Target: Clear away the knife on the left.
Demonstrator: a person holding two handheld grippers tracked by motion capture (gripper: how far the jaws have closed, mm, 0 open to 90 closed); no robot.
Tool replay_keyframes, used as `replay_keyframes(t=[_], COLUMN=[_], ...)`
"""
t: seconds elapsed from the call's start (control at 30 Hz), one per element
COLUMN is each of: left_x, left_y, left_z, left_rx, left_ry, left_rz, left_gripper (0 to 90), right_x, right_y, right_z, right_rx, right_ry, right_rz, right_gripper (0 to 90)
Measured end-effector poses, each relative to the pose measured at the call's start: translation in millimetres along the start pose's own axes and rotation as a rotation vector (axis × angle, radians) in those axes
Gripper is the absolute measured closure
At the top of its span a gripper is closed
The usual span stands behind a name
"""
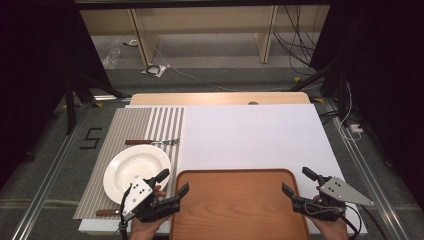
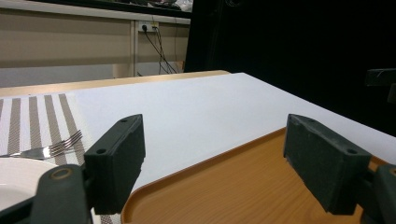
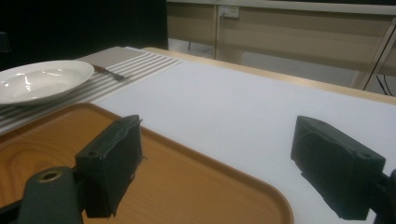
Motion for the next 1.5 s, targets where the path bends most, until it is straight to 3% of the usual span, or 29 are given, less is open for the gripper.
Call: replay_keyframes(t=[0.47,0.6,0.97,1.2,1.37,1.5], left_x=[-1.1,-3.0,-10.0,-10.8,-13.0,-16.9], left_y=[-0.8,-2.3,-10.2,-14.1,-17.3,-21.3], left_z=[0.1,0.8,7.8,12.5,16.4,23.8], left_rx=[0.006,0.025,0.052,0.074,0.106,0.107], left_ry=[-0.002,-0.014,-0.049,-0.044,-0.057,-0.072], left_rz=[0.003,0.009,0.069,0.164,0.198,0.223], left_gripper=[20.8,20.5,20.5,20.5,20.5,20.5], right_x=[0.4,0.5,0.7,1.0,1.3,2.0], right_y=[0.0,-0.1,0.0,-0.2,-0.5,-0.7], right_z=[0.9,1.1,1.5,1.9,1.5,1.2], right_rx=[-0.006,-0.008,-0.011,-0.019,-0.016,-0.02], right_ry=[0.001,0.003,0.001,0.0,-0.001,0.0], right_rz=[0.002,0.002,0.003,0.011,0.014,0.016], right_gripper=[17.8,18.0,18.5,18.7,18.7,18.7])
Point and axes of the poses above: each handheld gripper's, and its own axes: x roughly forward along the jaws, y roughly out of its underside, z roughly to its left, the point moved 2 cm from there along x, roughly forward along the jaws, and after that the axes turned 5 degrees about z, right-handed, at the moved point
